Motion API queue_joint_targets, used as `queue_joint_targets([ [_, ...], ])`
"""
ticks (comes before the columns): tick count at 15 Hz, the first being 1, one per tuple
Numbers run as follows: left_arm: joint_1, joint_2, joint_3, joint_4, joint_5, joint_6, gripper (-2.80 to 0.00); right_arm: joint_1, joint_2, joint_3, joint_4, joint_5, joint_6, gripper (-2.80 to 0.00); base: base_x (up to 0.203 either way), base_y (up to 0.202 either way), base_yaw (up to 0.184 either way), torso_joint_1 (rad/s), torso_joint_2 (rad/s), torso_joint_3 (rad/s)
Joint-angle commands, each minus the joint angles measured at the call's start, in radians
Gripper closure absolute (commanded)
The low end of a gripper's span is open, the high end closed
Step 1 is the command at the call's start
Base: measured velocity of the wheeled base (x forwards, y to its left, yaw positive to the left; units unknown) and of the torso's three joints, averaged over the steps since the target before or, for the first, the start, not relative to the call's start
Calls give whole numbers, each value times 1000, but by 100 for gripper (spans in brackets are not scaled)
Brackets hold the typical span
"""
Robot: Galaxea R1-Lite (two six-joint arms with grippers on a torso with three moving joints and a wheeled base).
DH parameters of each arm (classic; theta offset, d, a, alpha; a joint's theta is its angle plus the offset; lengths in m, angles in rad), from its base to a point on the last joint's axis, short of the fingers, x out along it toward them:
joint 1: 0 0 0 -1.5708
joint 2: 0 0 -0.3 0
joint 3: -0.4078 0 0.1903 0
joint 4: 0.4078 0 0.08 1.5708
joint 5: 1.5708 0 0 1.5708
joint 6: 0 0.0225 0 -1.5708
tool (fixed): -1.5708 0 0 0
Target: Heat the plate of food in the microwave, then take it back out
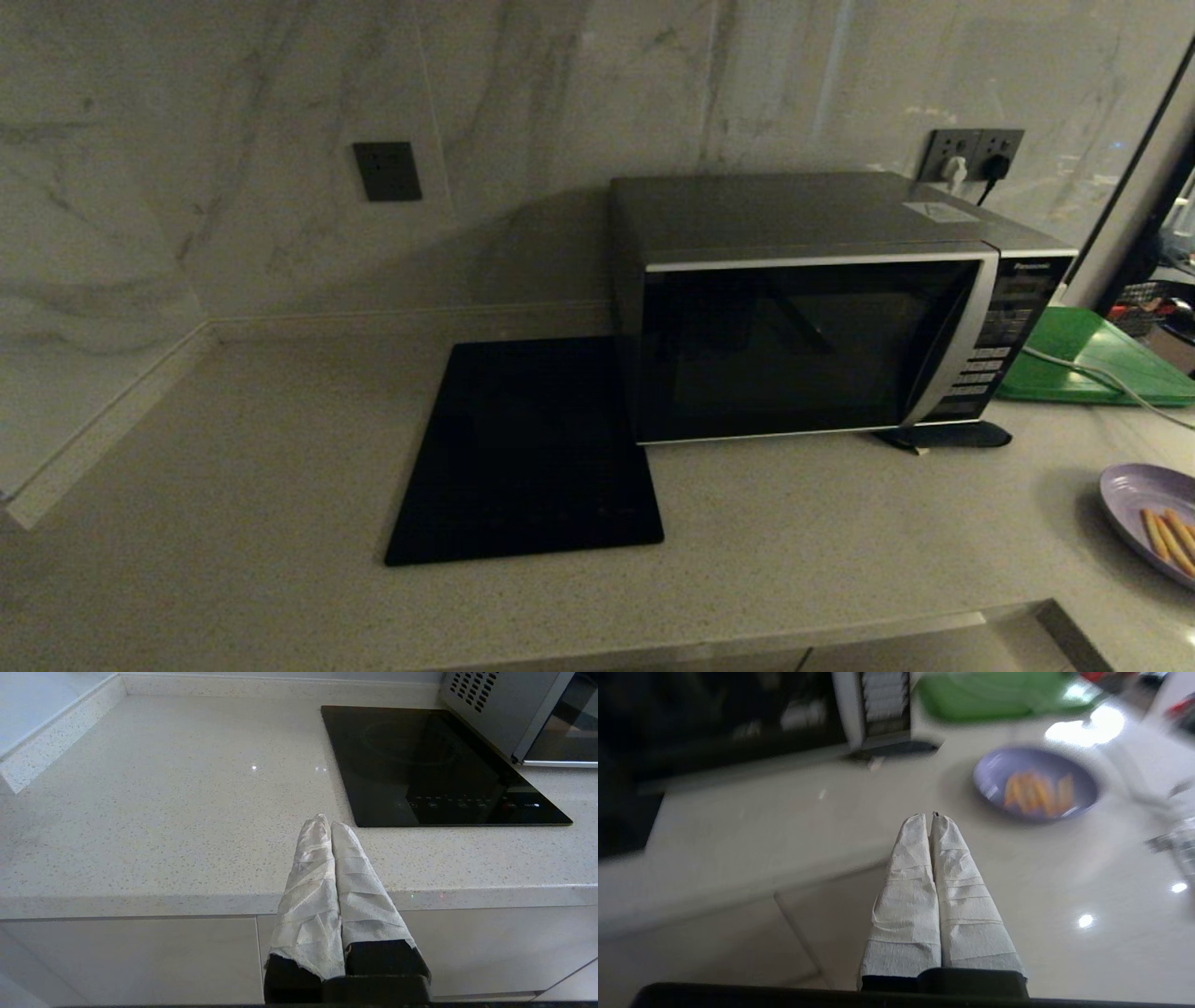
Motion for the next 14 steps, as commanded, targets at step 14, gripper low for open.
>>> queue_joint_targets([
  [14, 0, 0, 0, 0, 1, -1, 0, 1, -13, 420, -448, 205, -55, 0, 0, 0, 0, 0, 0, 0],
])
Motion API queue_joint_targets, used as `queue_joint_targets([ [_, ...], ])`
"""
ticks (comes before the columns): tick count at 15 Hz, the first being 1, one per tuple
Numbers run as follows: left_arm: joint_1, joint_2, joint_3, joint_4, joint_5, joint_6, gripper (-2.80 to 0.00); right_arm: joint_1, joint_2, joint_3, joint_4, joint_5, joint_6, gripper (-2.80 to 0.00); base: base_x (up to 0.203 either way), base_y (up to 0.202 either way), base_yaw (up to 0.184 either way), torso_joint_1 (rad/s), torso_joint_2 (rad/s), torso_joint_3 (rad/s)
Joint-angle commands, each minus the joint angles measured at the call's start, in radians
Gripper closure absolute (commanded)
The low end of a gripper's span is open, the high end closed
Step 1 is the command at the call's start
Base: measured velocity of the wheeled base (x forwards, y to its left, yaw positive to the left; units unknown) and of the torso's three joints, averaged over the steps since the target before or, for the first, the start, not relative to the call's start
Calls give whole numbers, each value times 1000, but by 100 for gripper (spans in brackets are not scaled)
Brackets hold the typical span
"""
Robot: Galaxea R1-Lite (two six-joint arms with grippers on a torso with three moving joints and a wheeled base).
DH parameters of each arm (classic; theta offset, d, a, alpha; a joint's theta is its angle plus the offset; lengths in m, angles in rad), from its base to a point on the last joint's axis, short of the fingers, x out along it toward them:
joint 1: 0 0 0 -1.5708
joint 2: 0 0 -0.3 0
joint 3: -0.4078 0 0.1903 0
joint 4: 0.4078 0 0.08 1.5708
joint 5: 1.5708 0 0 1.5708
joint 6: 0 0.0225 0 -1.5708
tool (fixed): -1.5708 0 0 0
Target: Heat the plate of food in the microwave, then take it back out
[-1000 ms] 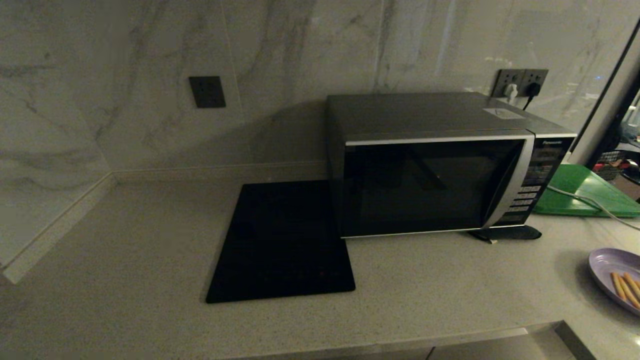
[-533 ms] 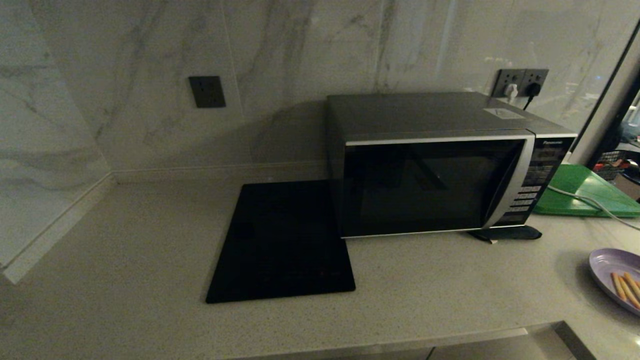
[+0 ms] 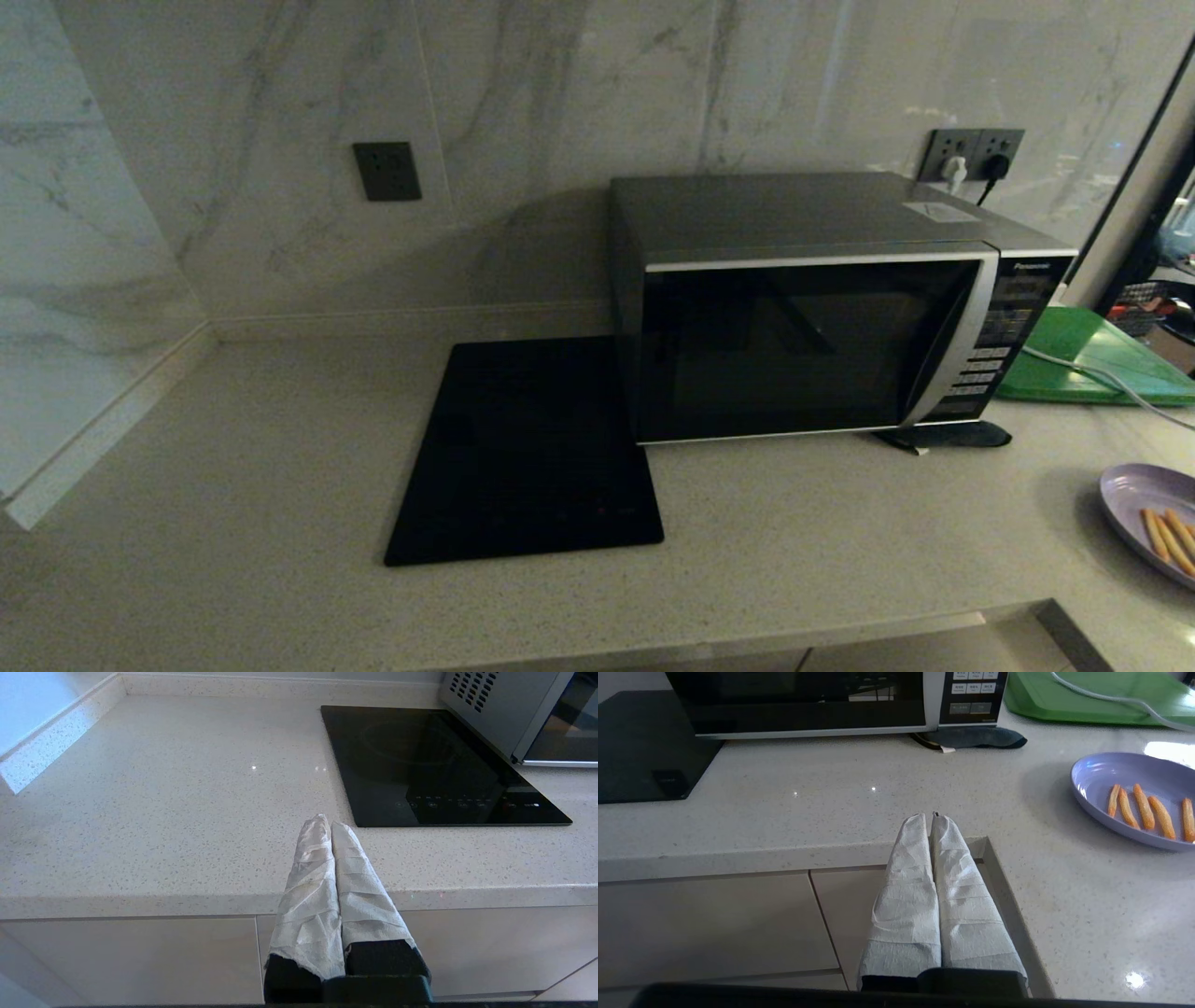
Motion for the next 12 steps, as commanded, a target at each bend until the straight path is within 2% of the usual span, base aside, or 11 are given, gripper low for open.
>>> queue_joint_targets([
  [1, 0, 0, 0, 0, 0, -1, 0, 0, 2, 6, 1, -6, 44, 0, 0, 0, 0, 0, 0, 0],
  [2, 0, 0, 0, 0, 1, -1, 0, 0, 2, 6, 0, -13, 96, 0, 0, 0, 0, 0, 0, 0],
  [3, 0, 0, 0, 0, 1, -1, 0, 0, 2, 6, -1, -18, 105, 0, 0, 0, 0, 0, 0, 0],
  [12, 0, 0, 0, 1, 0, -1, 0, 0, 2, 4, -1, -18, 105, 0, 0, 0, 0, 0, 0, 0],
])
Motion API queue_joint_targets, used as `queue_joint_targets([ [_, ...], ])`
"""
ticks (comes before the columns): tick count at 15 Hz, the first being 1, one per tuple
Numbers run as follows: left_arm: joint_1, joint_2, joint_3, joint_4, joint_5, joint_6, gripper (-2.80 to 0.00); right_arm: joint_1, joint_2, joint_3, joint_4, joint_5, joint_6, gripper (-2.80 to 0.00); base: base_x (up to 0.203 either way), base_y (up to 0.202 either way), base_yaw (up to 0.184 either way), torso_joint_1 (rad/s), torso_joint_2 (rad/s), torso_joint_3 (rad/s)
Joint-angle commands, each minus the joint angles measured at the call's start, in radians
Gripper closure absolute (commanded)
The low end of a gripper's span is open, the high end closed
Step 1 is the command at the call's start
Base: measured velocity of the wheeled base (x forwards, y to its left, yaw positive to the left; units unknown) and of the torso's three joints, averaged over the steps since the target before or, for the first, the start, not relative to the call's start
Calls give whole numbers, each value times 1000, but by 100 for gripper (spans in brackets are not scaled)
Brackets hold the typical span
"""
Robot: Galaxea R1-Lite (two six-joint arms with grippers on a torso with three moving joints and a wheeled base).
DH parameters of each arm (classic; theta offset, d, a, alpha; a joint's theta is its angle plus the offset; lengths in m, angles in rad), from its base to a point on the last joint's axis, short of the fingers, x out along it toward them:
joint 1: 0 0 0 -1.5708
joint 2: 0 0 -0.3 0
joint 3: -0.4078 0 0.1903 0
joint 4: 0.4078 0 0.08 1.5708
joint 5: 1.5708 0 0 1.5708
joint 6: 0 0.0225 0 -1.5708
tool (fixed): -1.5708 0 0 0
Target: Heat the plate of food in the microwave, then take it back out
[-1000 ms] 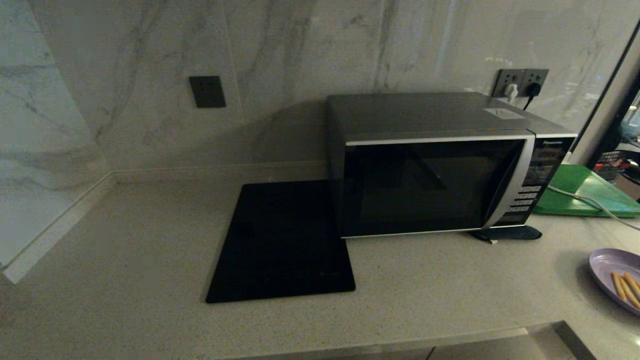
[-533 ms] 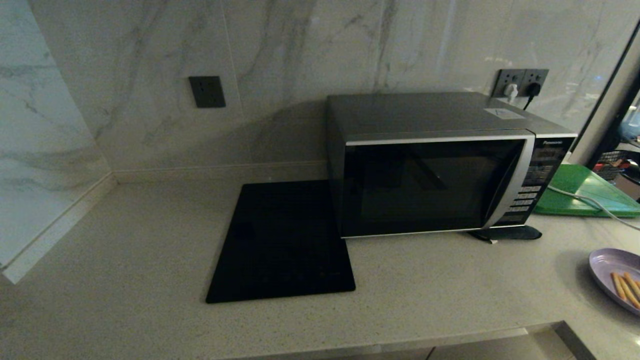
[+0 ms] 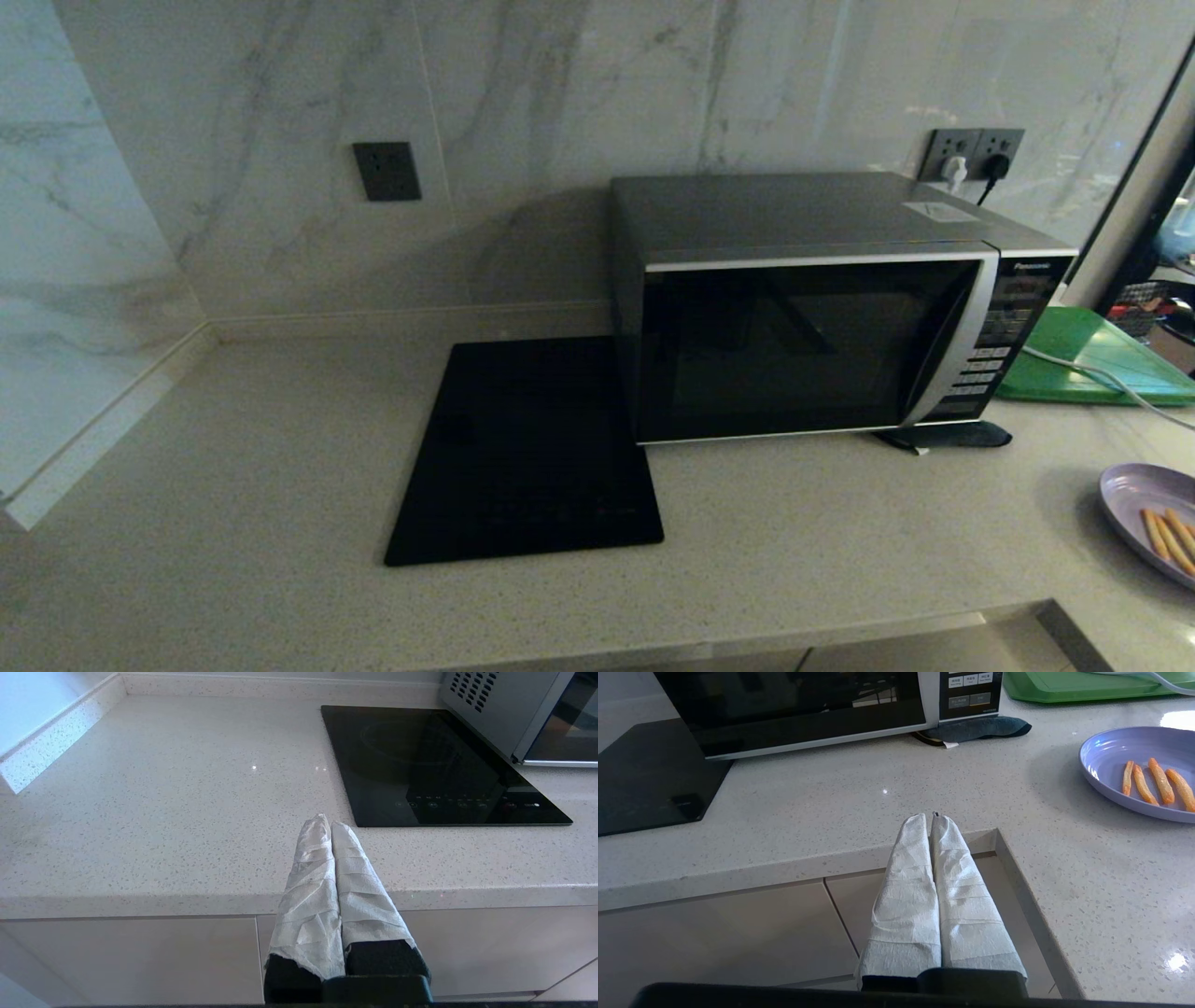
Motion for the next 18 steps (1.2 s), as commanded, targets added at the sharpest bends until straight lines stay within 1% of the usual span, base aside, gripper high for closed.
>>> queue_joint_targets([
  [1, 0, 0, 0, -1, 1, -1, 0, 0, 2, 2, 0, 0, 1, 0, 0, 0, 0, 0, 0, 0],
  [18, 0, 0, 0, -1, 0, -1, 0, 0, 2, 2, 0, -2, 2, 0, 0, 0, 0, 0, 0, 0],
])
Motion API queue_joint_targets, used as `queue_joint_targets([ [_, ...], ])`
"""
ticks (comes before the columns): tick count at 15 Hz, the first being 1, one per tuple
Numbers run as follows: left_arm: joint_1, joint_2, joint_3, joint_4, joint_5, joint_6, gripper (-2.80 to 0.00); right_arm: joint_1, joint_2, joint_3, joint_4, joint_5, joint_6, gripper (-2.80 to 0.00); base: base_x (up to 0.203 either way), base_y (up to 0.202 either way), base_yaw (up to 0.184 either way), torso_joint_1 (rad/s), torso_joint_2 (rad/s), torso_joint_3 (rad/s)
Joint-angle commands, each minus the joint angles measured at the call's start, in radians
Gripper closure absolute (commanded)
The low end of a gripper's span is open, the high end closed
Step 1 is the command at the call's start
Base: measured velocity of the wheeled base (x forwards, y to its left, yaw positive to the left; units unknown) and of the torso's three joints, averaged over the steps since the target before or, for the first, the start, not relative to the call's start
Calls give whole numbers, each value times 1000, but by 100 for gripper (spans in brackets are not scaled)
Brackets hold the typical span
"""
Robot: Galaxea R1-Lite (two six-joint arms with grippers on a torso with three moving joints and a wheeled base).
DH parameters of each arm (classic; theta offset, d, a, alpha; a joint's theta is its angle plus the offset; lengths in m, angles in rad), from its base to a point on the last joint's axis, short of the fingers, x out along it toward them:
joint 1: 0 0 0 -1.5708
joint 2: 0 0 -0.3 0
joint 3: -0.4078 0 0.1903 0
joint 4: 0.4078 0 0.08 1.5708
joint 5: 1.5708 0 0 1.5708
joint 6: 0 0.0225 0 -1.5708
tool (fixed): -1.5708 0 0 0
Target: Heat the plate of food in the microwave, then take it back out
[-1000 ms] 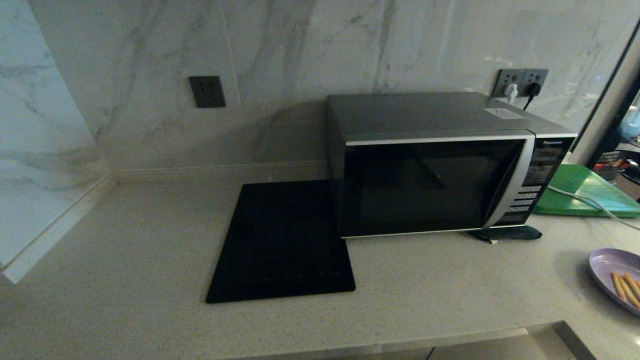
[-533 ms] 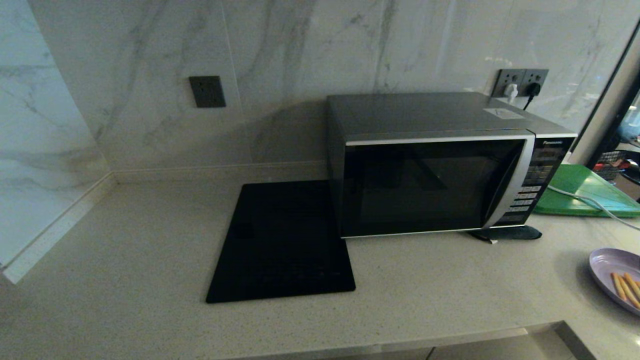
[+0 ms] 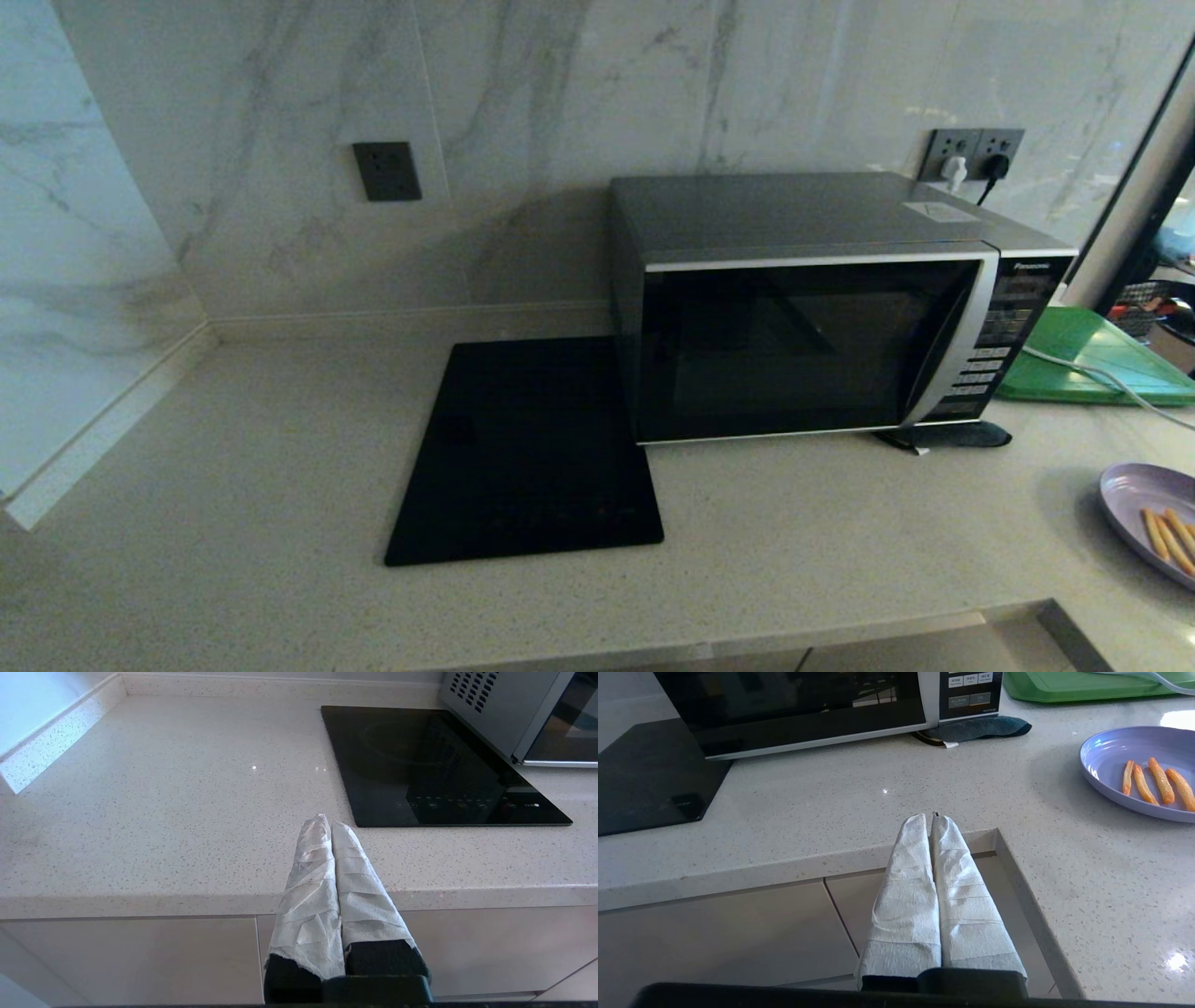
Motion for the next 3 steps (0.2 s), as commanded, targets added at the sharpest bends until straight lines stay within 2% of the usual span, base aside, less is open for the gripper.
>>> queue_joint_targets([
  [1, 0, 0, 0, 0, 0, -1, 0, 0, 2, 2, -1, -1, 2, 0, 0, 0, 0, 0, 0, 0],
  [3, 0, 0, 0, 0, 0, -1, 0, 1, 2, 2, -1, -1, 2, 0, 0, 0, 0, 0, 0, 0],
])
